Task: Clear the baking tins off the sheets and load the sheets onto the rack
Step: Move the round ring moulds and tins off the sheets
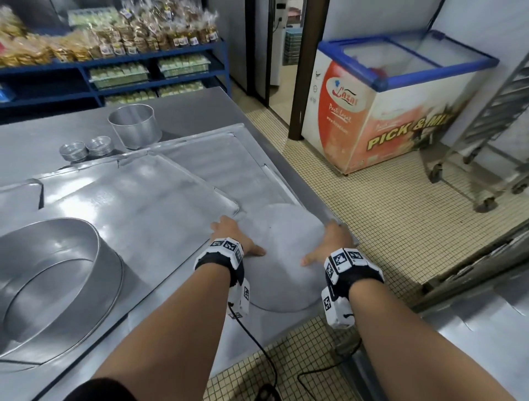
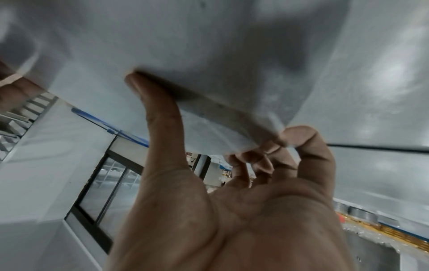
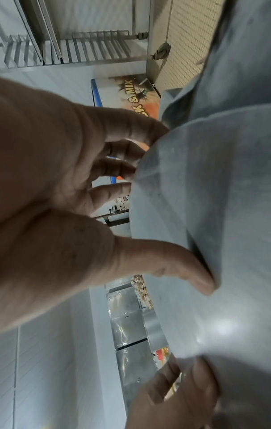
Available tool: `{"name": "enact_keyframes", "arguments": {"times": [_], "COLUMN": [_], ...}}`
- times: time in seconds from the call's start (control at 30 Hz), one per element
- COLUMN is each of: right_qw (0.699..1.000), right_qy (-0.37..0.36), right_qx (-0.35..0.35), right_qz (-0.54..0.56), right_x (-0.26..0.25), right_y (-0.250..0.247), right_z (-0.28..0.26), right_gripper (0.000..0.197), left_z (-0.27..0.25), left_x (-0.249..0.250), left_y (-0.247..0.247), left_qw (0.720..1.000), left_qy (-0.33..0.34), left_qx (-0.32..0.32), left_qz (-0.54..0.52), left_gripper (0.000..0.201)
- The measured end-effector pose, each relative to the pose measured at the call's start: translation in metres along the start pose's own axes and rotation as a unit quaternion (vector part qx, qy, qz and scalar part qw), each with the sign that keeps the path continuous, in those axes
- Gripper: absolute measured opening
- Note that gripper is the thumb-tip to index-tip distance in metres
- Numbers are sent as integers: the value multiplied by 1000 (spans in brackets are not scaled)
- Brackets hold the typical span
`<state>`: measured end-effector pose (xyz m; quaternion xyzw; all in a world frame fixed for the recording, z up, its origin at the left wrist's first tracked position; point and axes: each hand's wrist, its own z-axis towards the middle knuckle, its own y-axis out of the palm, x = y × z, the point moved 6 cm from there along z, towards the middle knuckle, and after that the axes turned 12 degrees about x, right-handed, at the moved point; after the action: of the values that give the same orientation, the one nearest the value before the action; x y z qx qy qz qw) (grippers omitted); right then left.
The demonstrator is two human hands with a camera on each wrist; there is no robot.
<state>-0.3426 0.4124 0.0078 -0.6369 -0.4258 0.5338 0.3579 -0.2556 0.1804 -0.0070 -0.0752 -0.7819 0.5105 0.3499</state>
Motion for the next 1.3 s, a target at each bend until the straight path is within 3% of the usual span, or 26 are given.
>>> {"name": "enact_keyframes", "arguments": {"times": [0.17, 0.4, 0.67, 0.9, 1.07, 1.3], "right_qw": [993, 970, 944, 915, 900, 899], "right_qy": [-44, -109, -214, -274, -316, -340], "right_qx": [72, 130, 109, 88, 78, 47], "right_qz": [85, 174, 225, 283, 291, 273], "right_x": [-25, -89, -212, -313, -369, -412], "right_y": [-27, -37, -43, -18, 7, 49], "right_z": [-3, -23, -70, -120, -159, -195], "right_gripper": [108, 98, 92, 76, 66, 49], "left_z": [8, 21, 35, 30, 26, 32], "left_x": [-4, -25, -97, -186, -251, -322], "left_y": [-31, -107, -218, -302, -335, -349], "left_qw": [993, 970, 939, 915, 899, 910], "left_qy": [12, 40, 47, 8, -17, -50], "left_qx": [52, 168, 275, 347, 376, 371], "left_qz": [-102, -169, -201, -207, -226, -181], "left_gripper": [106, 101, 99, 99, 95, 102]}}
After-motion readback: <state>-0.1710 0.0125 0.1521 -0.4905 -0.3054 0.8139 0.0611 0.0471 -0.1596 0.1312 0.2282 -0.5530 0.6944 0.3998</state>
